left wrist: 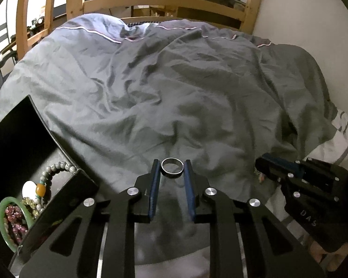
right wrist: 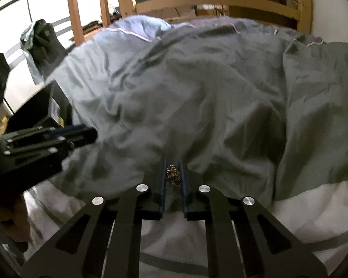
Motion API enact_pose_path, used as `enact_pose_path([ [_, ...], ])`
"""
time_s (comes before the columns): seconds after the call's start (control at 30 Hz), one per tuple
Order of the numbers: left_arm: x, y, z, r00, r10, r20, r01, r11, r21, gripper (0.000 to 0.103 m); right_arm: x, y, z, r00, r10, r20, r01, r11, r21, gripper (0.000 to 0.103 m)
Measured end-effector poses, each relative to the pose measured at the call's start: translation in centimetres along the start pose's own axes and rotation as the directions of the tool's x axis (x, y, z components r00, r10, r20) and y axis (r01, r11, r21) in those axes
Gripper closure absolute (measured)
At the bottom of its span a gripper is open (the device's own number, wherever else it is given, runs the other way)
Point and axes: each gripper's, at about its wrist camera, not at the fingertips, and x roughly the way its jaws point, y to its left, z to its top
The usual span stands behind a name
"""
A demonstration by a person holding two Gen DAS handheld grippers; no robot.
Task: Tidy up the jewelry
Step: 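Carry the ring and earring over the black box and open both grippers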
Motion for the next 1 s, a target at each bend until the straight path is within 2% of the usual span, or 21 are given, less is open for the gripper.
enact_pose_path([
  [0.43,-3.1,-0.5,0.8,0.998,-0.026,0.057,0.026,1.000,-0.008,0.083,-3.5,0.0,1.7,0.987,0.063,0.147,-0.067,0.998,0.022,0.092],
  [0.5,-3.5,-0.5,1.0,0.998,-0.025,0.058,0.025,1.000,-0.007,0.083,-4.0,-0.5,2.1,0.983,0.089,0.160,-0.097,0.994,0.042,0.092],
  [0.63,-4.6,-0.4,1.2,0.997,-0.019,0.070,0.020,1.000,-0.014,0.083,-4.8,-2.1,2.9,0.966,0.184,0.181,-0.207,0.971,0.119,0.091],
  [0.7,-5.2,-0.2,1.3,0.997,-0.019,0.077,0.021,1.000,-0.021,0.083,-5.0,-2.2,3.0,0.962,0.199,0.186,-0.225,0.965,0.133,0.091],
  [1.0,-7.6,0.7,1.4,0.995,0.004,0.101,0.001,0.999,-0.049,0.083,-5.8,1.0,3.5,0.962,0.203,0.182,-0.213,0.976,0.039,0.091],
])
